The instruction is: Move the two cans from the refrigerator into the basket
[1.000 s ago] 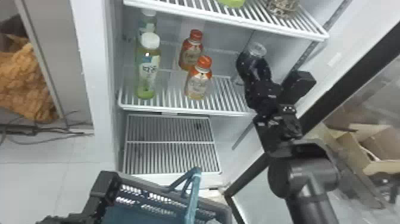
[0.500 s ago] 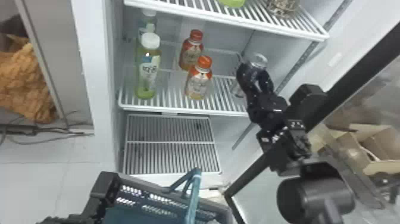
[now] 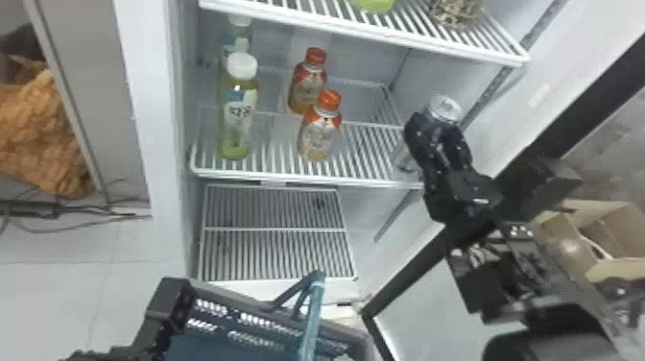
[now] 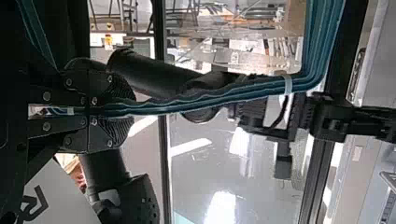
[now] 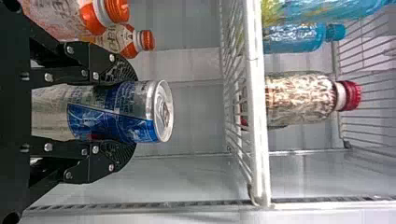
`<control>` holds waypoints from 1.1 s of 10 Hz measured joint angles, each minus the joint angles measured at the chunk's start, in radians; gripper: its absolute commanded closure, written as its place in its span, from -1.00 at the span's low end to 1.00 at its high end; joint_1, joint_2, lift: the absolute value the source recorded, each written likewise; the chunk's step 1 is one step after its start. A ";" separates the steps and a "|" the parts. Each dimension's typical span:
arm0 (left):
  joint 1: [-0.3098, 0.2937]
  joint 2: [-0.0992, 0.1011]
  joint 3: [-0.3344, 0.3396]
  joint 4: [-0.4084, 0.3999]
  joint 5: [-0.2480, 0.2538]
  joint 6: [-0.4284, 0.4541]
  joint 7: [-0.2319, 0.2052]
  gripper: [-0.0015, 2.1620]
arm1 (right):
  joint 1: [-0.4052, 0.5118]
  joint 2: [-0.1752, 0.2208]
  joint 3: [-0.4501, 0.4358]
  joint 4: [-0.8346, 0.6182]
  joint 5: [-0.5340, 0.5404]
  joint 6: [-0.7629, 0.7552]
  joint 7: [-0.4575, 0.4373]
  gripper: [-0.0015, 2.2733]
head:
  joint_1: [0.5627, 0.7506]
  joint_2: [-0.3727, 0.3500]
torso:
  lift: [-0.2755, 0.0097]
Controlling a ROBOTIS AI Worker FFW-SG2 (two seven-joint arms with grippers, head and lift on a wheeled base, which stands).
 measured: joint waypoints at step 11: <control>0.007 -0.007 0.001 0.000 -0.002 0.000 0.000 0.12 | 0.325 0.042 -0.073 -0.442 -0.190 0.416 0.007 -0.23 | 0.41 -0.94 | -0.93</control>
